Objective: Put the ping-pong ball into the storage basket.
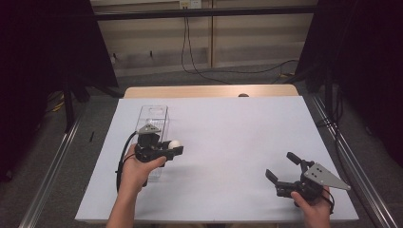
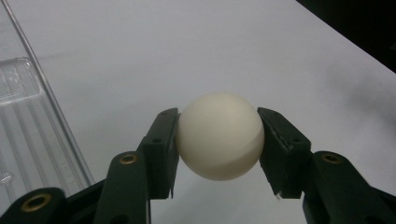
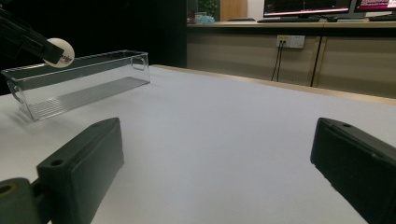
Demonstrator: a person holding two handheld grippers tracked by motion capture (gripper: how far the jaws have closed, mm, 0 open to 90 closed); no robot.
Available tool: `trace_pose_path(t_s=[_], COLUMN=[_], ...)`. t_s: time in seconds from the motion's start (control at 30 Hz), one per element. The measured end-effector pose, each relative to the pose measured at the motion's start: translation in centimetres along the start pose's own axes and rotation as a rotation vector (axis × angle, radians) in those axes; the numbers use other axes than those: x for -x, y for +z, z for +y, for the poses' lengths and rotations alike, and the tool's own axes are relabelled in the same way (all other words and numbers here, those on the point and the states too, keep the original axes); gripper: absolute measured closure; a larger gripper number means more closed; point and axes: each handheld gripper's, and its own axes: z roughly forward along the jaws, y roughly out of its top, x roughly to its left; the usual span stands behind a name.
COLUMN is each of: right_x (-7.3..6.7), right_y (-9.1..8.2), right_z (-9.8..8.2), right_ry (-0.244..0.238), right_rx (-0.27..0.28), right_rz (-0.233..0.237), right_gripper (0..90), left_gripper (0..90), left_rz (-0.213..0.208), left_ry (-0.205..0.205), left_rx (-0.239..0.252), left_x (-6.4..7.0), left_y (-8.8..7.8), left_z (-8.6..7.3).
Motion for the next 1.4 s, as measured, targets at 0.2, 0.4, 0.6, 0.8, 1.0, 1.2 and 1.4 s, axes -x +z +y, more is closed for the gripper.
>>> trace_pose_path(t_s=[0.2, 0.4, 0.6, 0.8, 1.0, 1.2, 1.4], right_x=[0.03, 0.06, 0.01, 0.06, 0.01, 0.04, 0.06], right_y=[-0.06, -0.06, -0.04, -0.09, -0.07, -0.11, -0.15], right_z=[0.02, 0.01, 0.01, 0.04, 0.04, 0.04, 0.06], right_ry=[-0.003, -0.008, 0.002, -0.009, -0.009, -0.012, -0.012], right_rx=[-0.001, -0.001, 0.0, -0.001, 0.0, -0.003, -0.003], right_rz=[0.005, 0.007, -0.003, 0.007, 0.007, 0.011, 0.009], right_gripper=[2.1, 2.1, 2.1, 2.1, 2.1, 2.1, 2.1], left_gripper=[51.2, 51.2, 51.2, 51.2, 51.2, 51.2, 51.2], left_rz=[0.014, 0.013, 0.017, 0.009, 0.017, 0.018, 0.02], left_ry=[0.0, -0.002, -0.008, -0.005, -0.013, -0.015, -0.008], left_rx=[0.002, 0.007, 0.007, 0.002, 0.01, 0.007, -0.001], left_x=[-0.19, -0.39, -0.57, -0.66, -0.76, -0.88, -1.01], left_y=[-0.28, -0.48, -0.66, -0.83, -0.95, -0.99, -1.08], left_z=[0.02, 0.0, 0.03, 0.03, 0.0, 0.0, -0.04])
